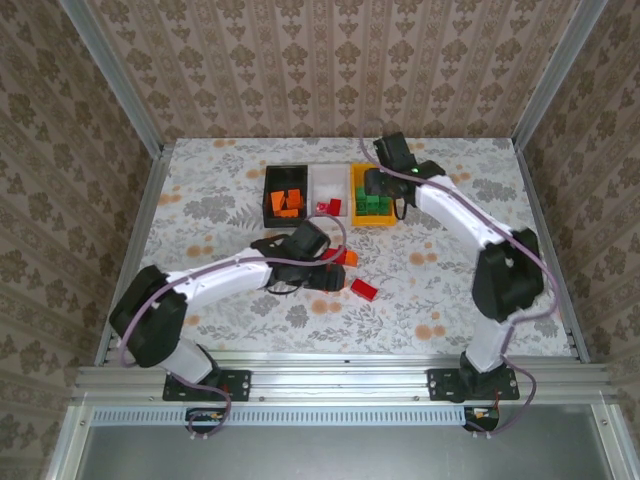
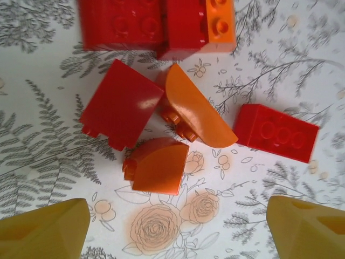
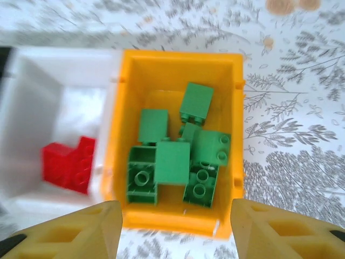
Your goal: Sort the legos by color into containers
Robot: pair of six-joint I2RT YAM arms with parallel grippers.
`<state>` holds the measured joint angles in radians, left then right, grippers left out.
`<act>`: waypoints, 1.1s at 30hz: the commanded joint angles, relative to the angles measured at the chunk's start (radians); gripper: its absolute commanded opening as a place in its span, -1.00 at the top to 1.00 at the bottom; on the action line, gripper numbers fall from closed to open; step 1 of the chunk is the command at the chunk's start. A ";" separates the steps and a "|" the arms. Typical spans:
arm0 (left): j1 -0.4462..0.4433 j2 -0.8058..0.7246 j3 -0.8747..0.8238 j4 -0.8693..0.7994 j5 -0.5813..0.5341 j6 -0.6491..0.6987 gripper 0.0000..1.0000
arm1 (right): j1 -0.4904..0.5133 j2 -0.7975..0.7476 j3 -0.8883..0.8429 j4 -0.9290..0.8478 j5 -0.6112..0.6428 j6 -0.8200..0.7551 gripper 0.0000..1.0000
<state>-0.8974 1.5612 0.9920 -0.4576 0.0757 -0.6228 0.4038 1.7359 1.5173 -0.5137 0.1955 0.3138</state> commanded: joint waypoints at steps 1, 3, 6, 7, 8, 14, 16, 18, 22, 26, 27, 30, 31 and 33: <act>-0.043 0.066 0.064 -0.121 -0.123 0.091 -0.68 | 0.014 -0.151 -0.141 0.067 -0.043 0.044 -0.14; -0.055 0.101 0.076 -0.128 -0.145 0.098 -0.64 | 0.016 -0.230 -0.233 0.087 -0.057 0.066 -0.15; -0.059 0.140 0.082 -0.118 -0.157 0.097 -0.57 | 0.018 -0.330 -0.358 0.096 -0.071 0.089 -0.15; -0.060 0.151 0.084 -0.118 -0.169 0.096 -0.56 | 0.018 -0.364 -0.395 0.099 -0.071 0.096 -0.14; -0.060 0.159 0.084 -0.117 -0.179 0.094 -0.55 | 0.018 -0.390 -0.427 0.102 -0.071 0.102 -0.14; -0.059 0.200 0.078 -0.039 -0.179 0.130 -0.42 | 0.019 -0.472 -0.569 0.101 -0.074 0.124 -0.14; -0.059 0.213 0.081 -0.009 -0.171 0.150 -0.40 | 0.020 -0.496 -0.608 0.099 -0.077 0.133 -0.14; -0.060 0.222 0.080 0.014 -0.168 0.166 -0.37 | 0.019 -0.519 -0.645 0.096 -0.077 0.137 -0.14; -0.057 0.245 0.088 0.024 -0.168 0.181 -0.26 | 0.019 -0.570 -0.705 0.086 -0.082 0.142 -0.14; -0.056 0.252 0.079 0.037 -0.171 0.180 -0.10 | 0.020 -0.603 -0.753 0.089 -0.088 0.146 -0.14; -0.057 0.249 0.075 0.039 -0.172 0.179 -0.09 | 0.019 -0.608 -0.761 0.088 -0.089 0.146 -0.14; -0.058 0.240 0.064 0.044 -0.175 0.175 -0.03 | 0.018 -0.614 -0.777 0.084 -0.091 0.147 -0.14; -0.060 0.235 0.061 0.044 -0.177 0.176 -0.01 | 0.019 -0.616 -0.781 0.084 -0.091 0.146 -0.14; -0.061 0.226 0.058 0.042 -0.178 0.174 0.02 | 0.019 -0.621 -0.783 0.083 -0.091 0.146 -0.14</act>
<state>-0.9543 1.7859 1.0550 -0.4583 -0.1085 -0.4660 0.4225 1.1431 0.7444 -0.4236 0.1184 0.4492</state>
